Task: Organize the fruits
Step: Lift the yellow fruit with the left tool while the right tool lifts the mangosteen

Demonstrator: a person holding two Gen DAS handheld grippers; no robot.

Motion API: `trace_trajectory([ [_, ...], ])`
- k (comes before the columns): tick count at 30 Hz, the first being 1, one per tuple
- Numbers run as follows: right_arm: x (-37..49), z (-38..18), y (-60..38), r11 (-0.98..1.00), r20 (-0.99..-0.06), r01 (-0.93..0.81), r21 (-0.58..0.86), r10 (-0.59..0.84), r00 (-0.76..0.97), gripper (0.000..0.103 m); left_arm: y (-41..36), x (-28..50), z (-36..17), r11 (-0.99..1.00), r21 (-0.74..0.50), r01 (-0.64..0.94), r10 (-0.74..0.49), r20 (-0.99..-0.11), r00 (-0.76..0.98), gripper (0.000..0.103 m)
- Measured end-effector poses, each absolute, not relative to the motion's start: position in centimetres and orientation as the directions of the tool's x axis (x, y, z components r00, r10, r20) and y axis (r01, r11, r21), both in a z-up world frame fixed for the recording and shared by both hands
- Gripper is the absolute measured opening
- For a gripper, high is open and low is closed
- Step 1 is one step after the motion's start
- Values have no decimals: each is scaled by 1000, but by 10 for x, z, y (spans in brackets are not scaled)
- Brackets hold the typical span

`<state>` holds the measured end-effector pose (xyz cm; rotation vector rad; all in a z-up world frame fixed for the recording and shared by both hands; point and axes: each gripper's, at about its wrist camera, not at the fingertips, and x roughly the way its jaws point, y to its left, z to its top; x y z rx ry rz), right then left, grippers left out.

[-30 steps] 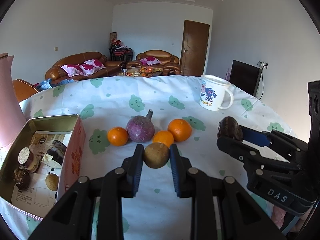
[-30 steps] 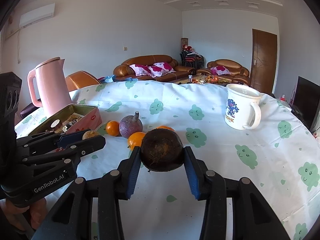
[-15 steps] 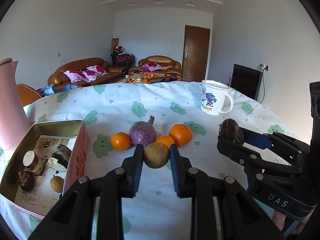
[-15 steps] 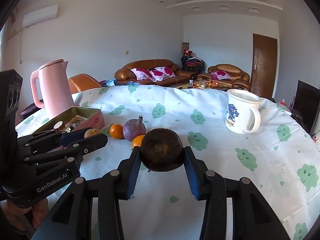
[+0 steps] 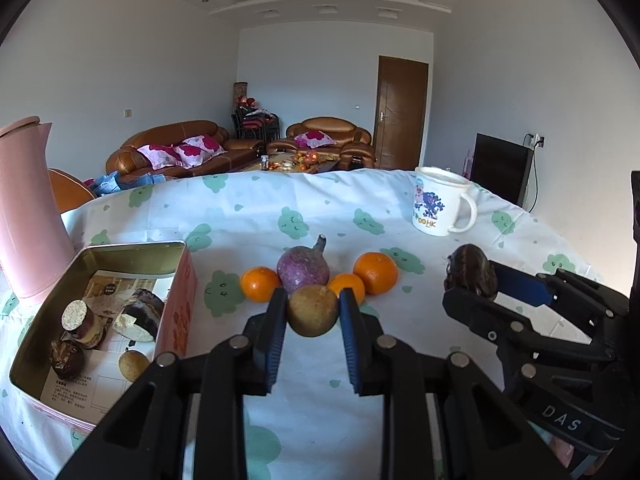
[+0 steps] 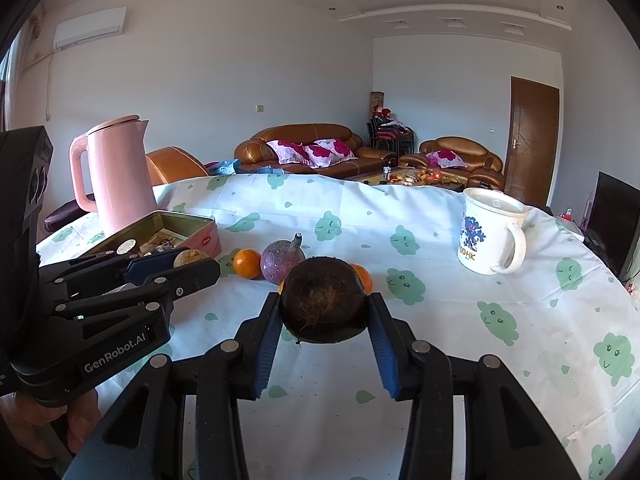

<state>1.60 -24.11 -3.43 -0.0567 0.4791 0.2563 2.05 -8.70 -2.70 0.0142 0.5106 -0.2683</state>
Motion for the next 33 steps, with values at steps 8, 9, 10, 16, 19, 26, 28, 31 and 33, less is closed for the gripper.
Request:
trace_trajectory([
  [8,15,-35,-233,963,-469,-269,-3,236,851,45,-77,18,-28,969,-57,239,-236,-492,838,27],
  [9,15,-35,-232,963,-470,-270,-3,237,850,45,-76,18,-27,970,-57,238,-234,-492,839,27],
  [10,15,-35,-231,962,-471,-272,-4,238,849,45,-75,17,-27,970,-56,235,-232,-493,839,27],
  [16,17,-36,-222,957,-477,-289,-15,247,843,45,-69,16,-25,973,-54,224,-220,-500,838,27],
  [19,17,-36,-217,954,-480,-299,-18,254,840,45,-65,16,-24,974,-56,219,-218,-499,839,27],
  [26,20,-35,-206,947,-485,-319,-26,267,833,45,-55,16,-22,978,-63,200,-205,-501,841,27],
  [28,20,-34,-203,945,-483,-324,-30,271,833,45,-52,17,-21,979,-67,194,-201,-504,840,27],
  [31,21,-32,-199,942,-483,-333,-34,276,831,45,-47,17,-21,980,-71,185,-195,-502,843,27],
  [33,23,-32,-195,940,-484,-340,-36,281,829,45,-43,17,-20,981,-75,178,-191,-502,844,27],
])
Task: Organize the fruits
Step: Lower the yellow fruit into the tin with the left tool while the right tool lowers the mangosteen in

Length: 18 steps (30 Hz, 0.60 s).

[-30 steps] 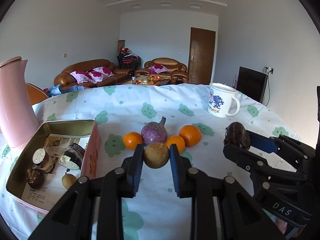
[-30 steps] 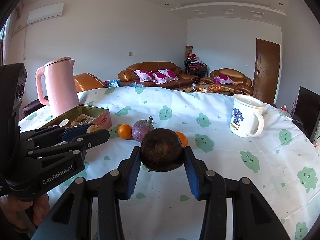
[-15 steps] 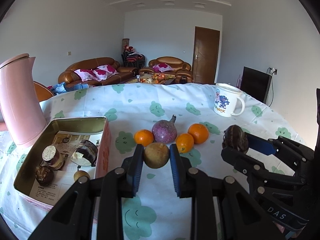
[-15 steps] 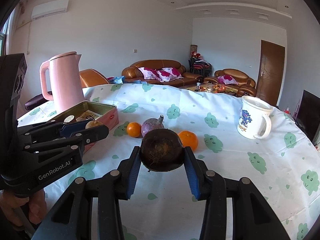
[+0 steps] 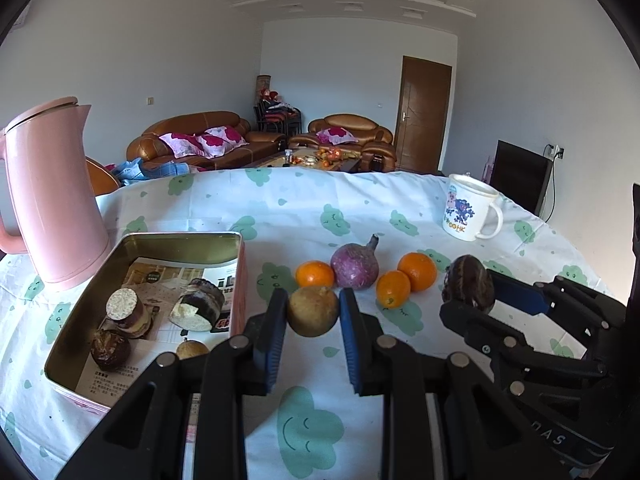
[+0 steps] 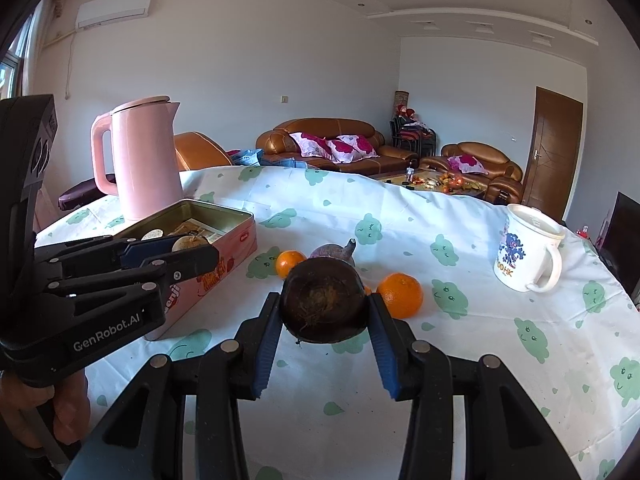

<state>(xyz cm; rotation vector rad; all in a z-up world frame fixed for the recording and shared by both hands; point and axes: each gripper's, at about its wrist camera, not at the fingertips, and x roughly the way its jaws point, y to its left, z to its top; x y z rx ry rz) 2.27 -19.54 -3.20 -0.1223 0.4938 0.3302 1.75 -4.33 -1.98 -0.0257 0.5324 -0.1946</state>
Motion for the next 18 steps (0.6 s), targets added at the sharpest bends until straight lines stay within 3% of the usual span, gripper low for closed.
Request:
trace_trajectory([
  [18,29,-23,-150,906,-481,-417,-73,334,810,45,1,19,-17,992,-92,86,-120,-501,857,27],
])
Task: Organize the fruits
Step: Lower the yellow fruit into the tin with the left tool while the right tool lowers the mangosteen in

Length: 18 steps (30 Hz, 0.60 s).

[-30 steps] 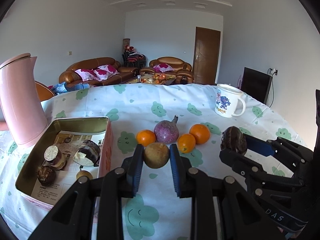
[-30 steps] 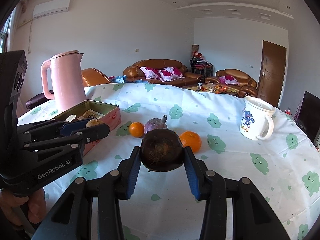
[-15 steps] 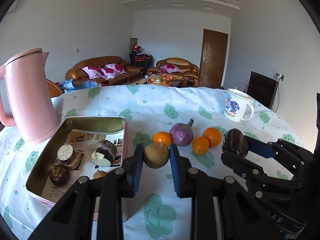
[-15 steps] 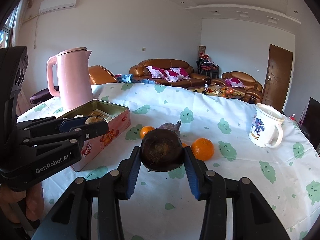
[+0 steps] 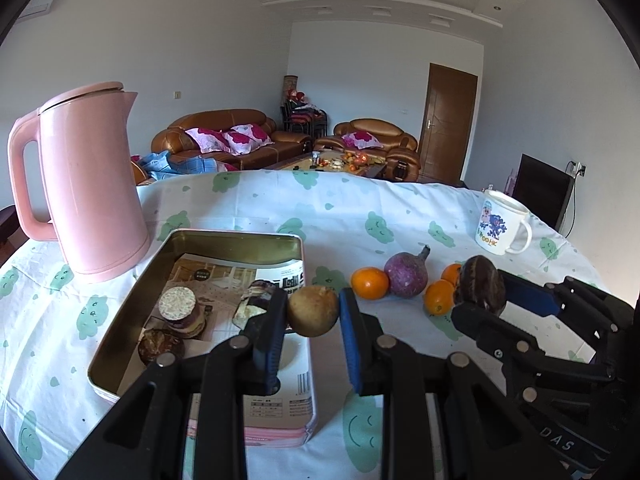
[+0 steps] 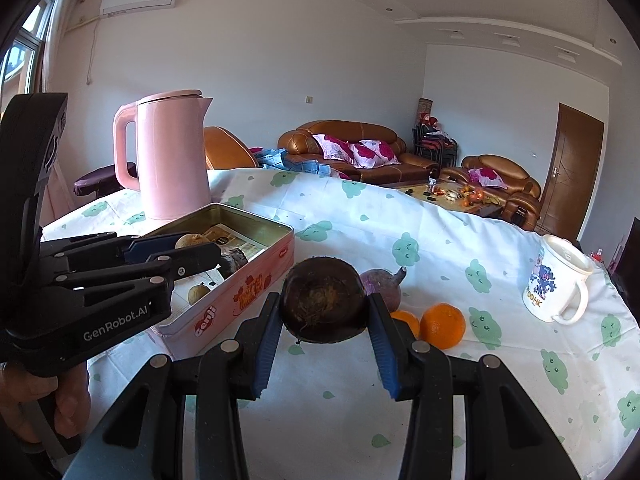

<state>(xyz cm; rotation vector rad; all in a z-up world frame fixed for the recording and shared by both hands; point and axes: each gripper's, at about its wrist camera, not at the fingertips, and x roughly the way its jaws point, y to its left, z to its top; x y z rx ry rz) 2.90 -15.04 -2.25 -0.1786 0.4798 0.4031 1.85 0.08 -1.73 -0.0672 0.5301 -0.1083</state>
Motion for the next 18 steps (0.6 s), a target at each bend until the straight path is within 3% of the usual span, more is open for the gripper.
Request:
trace_trajectory([
  [18,38,-15,-112,871,-484,-480,-103,378,789,45,40,21,-19,993,-119,16,-76,-516,853,27],
])
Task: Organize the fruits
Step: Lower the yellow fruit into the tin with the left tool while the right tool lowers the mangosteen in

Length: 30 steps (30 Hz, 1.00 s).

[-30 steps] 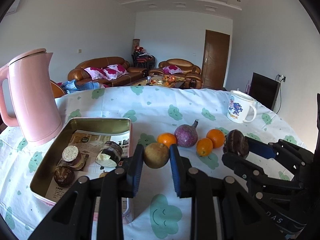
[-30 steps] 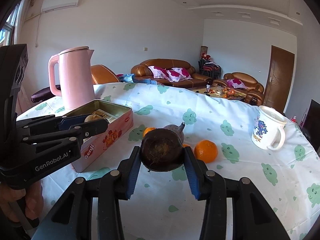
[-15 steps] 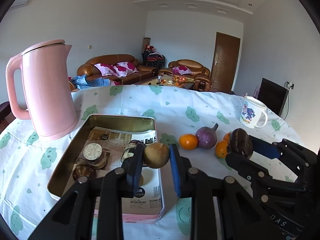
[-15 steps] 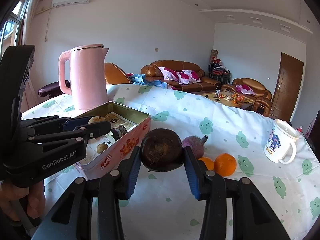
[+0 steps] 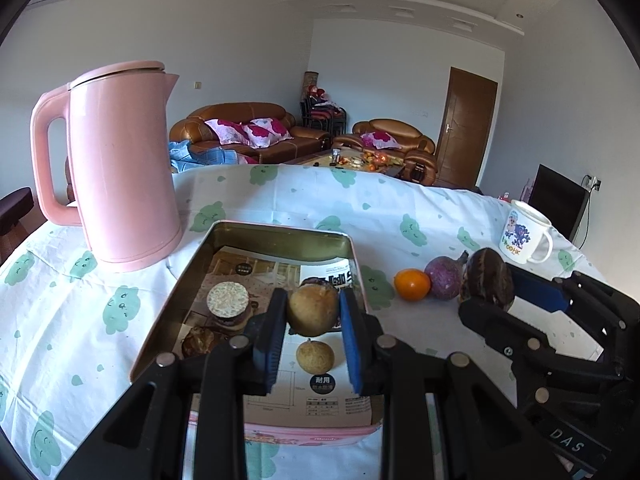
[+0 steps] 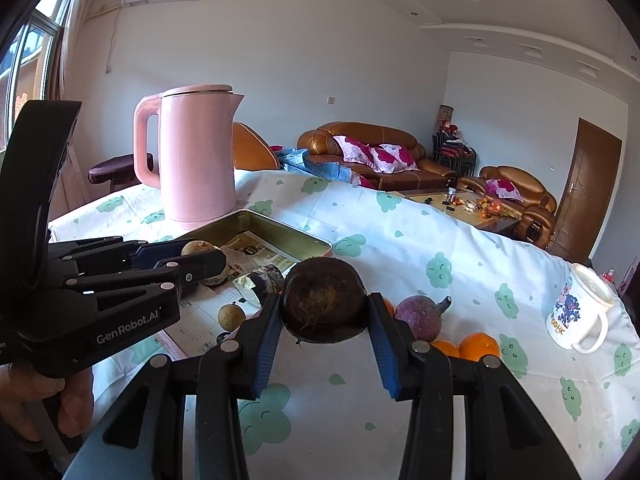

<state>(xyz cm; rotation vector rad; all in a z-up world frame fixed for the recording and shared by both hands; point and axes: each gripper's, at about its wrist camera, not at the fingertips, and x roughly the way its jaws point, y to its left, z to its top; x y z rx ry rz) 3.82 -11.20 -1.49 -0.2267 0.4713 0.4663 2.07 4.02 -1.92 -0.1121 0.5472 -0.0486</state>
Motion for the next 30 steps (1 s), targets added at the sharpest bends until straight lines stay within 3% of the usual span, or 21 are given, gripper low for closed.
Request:
trace_trajectory([
  [30,53,-29,-50,801,-549,-588,-111,444,708,45,98,31,-35,986,-135,-99,3,-578,816,27],
])
